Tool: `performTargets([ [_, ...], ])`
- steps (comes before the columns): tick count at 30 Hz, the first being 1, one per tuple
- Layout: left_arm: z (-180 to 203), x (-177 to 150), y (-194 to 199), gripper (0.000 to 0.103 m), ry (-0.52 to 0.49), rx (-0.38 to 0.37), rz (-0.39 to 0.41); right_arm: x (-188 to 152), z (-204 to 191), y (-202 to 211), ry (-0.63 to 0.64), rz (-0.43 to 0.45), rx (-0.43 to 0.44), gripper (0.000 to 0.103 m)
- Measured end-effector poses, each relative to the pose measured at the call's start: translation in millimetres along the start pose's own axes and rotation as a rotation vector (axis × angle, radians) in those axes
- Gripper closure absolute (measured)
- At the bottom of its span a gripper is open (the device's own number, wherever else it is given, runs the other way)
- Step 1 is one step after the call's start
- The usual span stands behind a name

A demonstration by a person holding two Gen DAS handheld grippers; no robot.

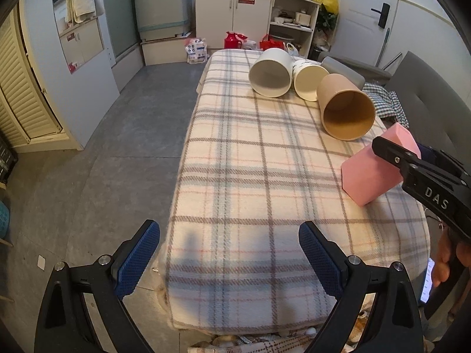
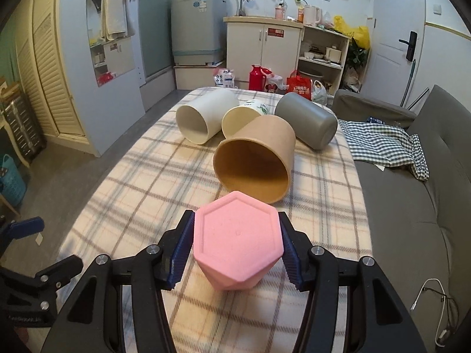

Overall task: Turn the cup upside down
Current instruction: 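Rotate the pink cup upright with the right gripper and lower it onto the table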

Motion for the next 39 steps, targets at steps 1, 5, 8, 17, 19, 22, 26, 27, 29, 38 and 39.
performTargets([
  [1,1,0,1,0.005,0.002,-0.002,-0.001,0,1,1,-0.001,-0.001,0.002,0.048],
  [5,4,0,6,0.005,-0.007,0.000,0.009,0,3,2,-0.014,-0.007,0.005,0.048],
  [8,5,0,10,0.005,-0.011,0.006,0.015,0,4,2,-0.028,-0.014,0.005,0.048],
  [17,9,-2,19,0.005,-0.014,0.009,0.022,3,10,11,-0.058,-0.005,0.020,0.043],
  [19,12,-1,21,0.005,-0.019,0.009,0.025,5,11,15,-0.056,0.004,0.018,0.042],
  [22,15,0,25,0.005,-0.027,0.008,0.033,5,13,21,-0.062,0.015,0.018,0.043],
  [26,19,1,30,0.005,-0.034,0.006,0.044,9,16,33,-0.068,0.036,0.020,0.043],
  [27,21,2,32,0.005,-0.037,0.007,0.049,10,16,35,-0.069,0.041,0.021,0.043],
  [29,23,4,36,0.005,-0.041,0.006,0.059,13,19,45,-0.073,0.061,0.021,0.043],
  [38,39,14,66,0.005,-0.062,-0.001,0.145,13,34,90,-0.098,0.127,0.005,0.043],
  [39,42,17,71,0.005,-0.065,-0.005,0.161,11,36,95,-0.102,0.131,-0.001,0.043],
])
Point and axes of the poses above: each gripper's, at about its wrist camera, not at the fingertips, and y roughly against the way its jaws point, z to its right, x to its top, the point moved 8 cm from there along -y, roughly the way its jaws point, and after that the axes turned 2 degrees about y, right-handed, at the moved point
